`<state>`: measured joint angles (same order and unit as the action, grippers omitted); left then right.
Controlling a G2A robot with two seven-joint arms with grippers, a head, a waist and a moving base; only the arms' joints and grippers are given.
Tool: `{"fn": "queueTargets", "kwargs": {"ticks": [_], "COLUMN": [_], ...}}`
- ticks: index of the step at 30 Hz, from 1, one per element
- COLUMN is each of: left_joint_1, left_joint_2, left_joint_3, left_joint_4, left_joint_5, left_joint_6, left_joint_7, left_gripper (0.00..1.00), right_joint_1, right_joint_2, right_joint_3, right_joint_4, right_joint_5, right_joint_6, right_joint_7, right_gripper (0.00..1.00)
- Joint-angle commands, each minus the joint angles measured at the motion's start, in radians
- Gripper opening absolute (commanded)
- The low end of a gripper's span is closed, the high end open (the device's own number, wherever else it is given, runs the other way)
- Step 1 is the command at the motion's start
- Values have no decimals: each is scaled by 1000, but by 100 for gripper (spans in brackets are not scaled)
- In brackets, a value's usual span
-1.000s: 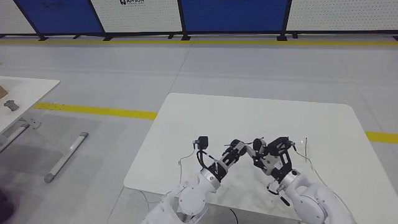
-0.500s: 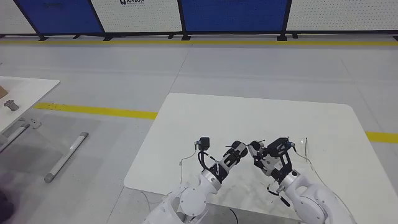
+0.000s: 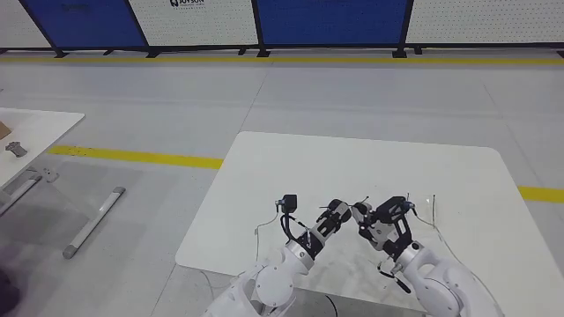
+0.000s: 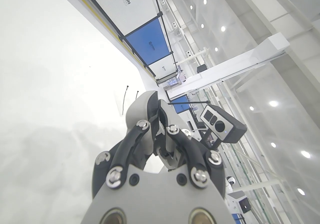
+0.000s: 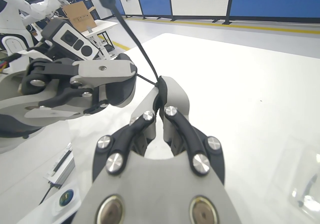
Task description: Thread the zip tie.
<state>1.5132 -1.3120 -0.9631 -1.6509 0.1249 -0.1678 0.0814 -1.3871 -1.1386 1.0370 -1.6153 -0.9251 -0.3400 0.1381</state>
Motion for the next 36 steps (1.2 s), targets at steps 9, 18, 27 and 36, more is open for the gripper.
{"fn": "queueTargets", "kwargs": {"ticks": [9, 18, 27, 36], "left_joint_1": [5, 16, 19, 16], "left_joint_2": [0, 2, 1, -1], "left_joint_3": [-1, -6, -12, -5], "left_joint_4": [-9, -23, -20, -15], "left_joint_5": [0, 2, -8, -3], "left_joint_6": [-11, -24, -18, -4], "left_joint_7": [1, 4, 15, 8], "left_gripper": [0, 0, 0, 0], "right_joint_1": [21, 37, 28, 7], "right_joint_2": [3, 7, 18, 31], "right_joint_3": [-26, -46, -38, -14], "right_joint_4": [22, 43, 47, 28], "right_joint_5": [16, 33, 59, 59], "right_joint_6": [0, 0, 0, 0], "right_joint_7": [21, 19, -13, -32], "right_gripper": [0, 0, 15, 24]}}
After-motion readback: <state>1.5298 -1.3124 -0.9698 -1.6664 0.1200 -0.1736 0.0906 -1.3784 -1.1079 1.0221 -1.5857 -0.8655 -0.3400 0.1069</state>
